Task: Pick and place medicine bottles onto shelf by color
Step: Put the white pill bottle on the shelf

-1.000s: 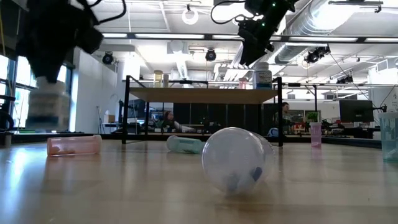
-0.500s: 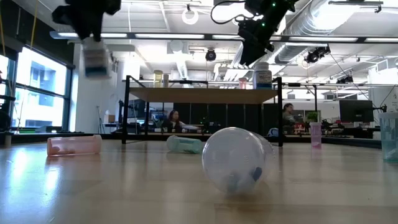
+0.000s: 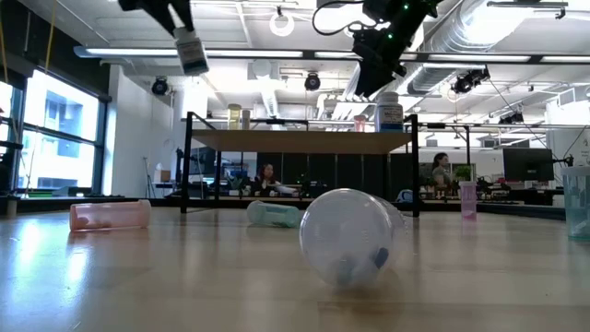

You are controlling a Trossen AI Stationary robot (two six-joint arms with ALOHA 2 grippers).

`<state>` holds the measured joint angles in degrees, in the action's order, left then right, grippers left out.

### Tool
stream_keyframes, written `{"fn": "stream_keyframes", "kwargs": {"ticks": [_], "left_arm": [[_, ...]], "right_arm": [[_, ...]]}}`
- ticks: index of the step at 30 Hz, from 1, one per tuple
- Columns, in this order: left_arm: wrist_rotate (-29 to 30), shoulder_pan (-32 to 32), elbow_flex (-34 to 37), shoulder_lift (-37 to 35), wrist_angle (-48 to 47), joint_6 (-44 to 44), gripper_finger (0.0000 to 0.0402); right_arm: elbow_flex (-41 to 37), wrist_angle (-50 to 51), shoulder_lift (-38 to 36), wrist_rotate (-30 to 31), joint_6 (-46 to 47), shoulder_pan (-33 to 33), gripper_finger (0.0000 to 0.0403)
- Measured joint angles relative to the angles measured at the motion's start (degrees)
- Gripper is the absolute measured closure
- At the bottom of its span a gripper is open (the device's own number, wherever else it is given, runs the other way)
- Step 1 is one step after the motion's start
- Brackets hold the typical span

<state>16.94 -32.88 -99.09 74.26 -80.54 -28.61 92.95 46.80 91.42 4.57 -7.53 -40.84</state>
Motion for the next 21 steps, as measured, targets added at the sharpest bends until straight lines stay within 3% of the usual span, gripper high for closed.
{"fn": "stream_keyframes", "kwargs": {"ticks": [11, 21], "left_arm": [[-4.8, -6.0, -16.9, 12.8, 0.0, 4.9, 0.0241], [-11.1, -5.9, -20.7, 21.2, -0.7, 5.3, 0.0241]], "right_arm": [[0.0, -0.1, 0.0, 0.0, 0.0, 0.0, 0.0224], [0.0, -0.1, 0.0, 0.1, 2.6, -0.4, 0.0224]]}}
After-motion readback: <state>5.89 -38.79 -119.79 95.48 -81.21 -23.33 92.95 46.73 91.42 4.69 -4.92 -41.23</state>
